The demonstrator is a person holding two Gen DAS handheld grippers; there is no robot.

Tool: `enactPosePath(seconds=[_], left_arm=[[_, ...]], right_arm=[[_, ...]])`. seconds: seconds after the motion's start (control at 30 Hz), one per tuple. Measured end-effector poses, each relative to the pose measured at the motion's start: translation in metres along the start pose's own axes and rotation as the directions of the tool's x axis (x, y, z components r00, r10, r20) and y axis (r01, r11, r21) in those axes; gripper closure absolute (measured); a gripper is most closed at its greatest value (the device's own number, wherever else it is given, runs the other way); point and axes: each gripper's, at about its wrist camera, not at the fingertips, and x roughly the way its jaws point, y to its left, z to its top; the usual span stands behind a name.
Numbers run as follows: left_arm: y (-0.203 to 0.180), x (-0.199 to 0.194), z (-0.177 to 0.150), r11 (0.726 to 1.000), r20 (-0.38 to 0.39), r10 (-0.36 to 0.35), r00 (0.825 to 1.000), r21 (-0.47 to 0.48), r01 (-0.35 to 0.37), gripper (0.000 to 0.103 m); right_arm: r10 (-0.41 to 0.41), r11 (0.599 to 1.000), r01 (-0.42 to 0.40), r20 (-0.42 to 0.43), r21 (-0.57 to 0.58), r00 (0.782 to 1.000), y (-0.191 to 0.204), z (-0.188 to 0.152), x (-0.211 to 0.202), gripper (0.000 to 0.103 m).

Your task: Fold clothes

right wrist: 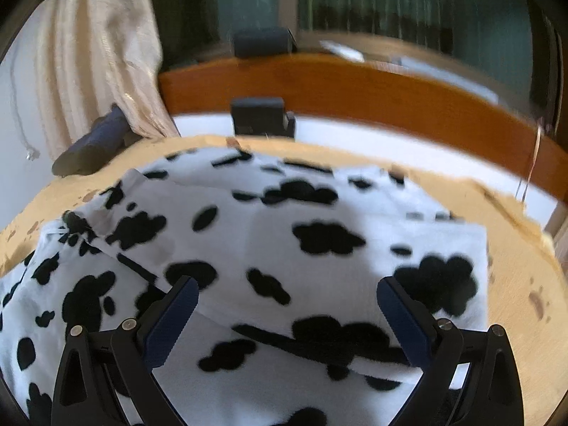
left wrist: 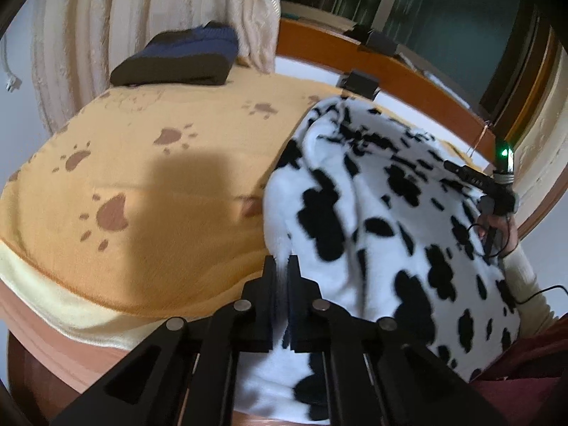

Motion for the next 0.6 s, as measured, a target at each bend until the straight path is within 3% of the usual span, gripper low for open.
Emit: enactPosePath(seconds=[0.1, 0.2, 0.6], left_arm=[[-0.01, -0.007, 0.011, 1.0, 0.04, -0.011, 0.999, 0.004, 0.011, 0.097], [-0.013, -0.016, 0.024, 0.999, 0.084, -0.027, 0.996, -0.02, 0.029, 0.097], [0.047, -0.038, 0.074, 0.962, 0.207, 0.019, 0.978, -0.271, 0.039, 0.097]], right_arm=[[-0.034, 0.995, 0.041, 0.072, -0.088, 0.997, 0.017, 0.001, -0.013, 0.001], [-0.064, 0.985, 0.077, 0.09, -0.154, 0.994, 0.032, 0.0, -0.014, 0.001], [-0.064, 0.984, 0.08, 0.101, -0.159, 0.993, 0.032, 0.0, -0.016, 0.001]])
